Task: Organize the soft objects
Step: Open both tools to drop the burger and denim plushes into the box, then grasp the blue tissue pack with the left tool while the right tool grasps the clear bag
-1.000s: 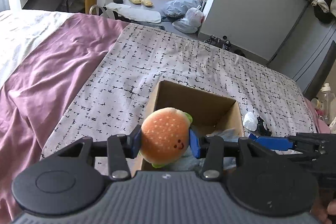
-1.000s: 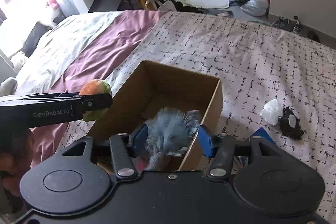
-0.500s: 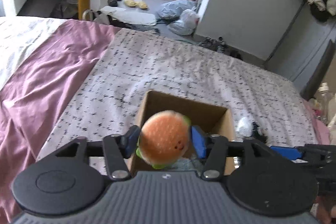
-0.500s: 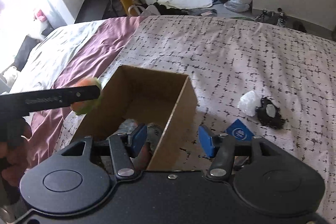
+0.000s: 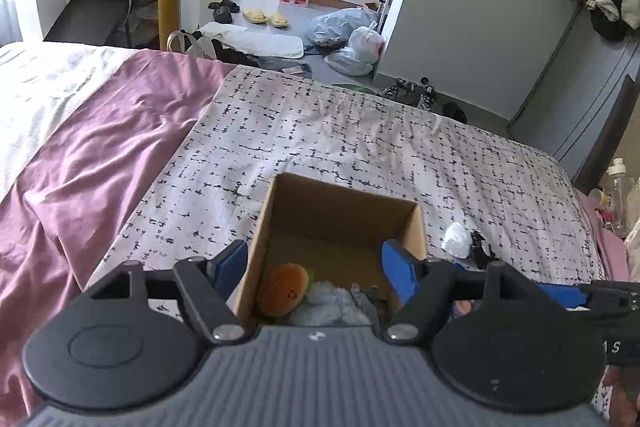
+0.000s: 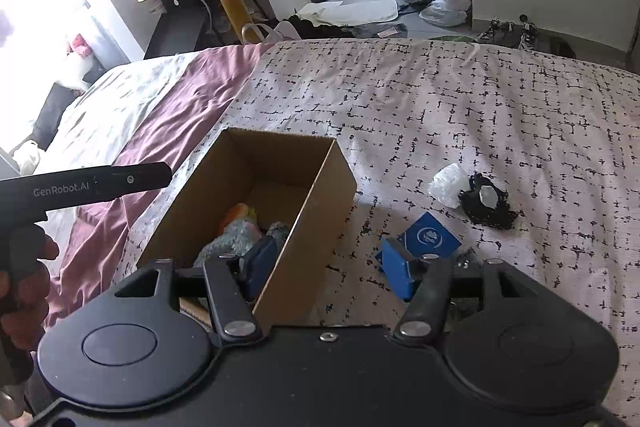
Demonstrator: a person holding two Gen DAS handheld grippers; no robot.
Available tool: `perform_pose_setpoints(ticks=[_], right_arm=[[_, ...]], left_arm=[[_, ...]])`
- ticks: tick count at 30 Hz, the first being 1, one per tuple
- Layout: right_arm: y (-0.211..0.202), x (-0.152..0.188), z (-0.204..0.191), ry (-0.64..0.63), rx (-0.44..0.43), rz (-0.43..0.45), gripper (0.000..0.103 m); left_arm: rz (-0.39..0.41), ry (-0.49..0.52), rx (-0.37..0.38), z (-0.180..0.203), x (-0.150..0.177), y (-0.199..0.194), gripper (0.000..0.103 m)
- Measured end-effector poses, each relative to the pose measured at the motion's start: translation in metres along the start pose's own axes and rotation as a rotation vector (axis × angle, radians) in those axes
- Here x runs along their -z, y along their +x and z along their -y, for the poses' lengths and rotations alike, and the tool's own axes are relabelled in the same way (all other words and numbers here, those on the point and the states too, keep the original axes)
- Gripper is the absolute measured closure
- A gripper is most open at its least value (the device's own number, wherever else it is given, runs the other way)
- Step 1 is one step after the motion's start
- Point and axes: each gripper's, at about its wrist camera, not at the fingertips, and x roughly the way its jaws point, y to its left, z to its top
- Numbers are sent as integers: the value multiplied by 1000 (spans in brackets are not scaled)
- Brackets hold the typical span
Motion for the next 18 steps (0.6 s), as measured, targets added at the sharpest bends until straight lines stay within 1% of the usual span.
perform_pose_setpoints(ticks=[1,5,8,9,10,12,14,16,18], right_arm=[[-2,1,1,-2,-1,4,40],[-10,6,7,-9,-15,13,38],[-17,9,13,-9,-24,26,31],[-19,10,15,-8,-28,33,28],[-21,11,17,-7,-31,38,24],[-26,13,23,-6,-36,50,19],[-30,15,28,-6,-43,61,14],[-35,17,34,-5,-37,75,9],[-40,18,41,-1,-30,89,7]], left_arm=[[2,0,-1,3,2,-3,30],[4,11,-19,14,9,-9,30],[6,17,-35,21,13,-14,30],[13,13,-32,22,15,-16,26],[19,15,-30,25,17,-19,18],[17,30,-40,31,19,-22,11],[8,44,-45,38,22,-25,10],[10,40,-54,42,24,-28,5],[16,37,-68,46,26,-31,4]])
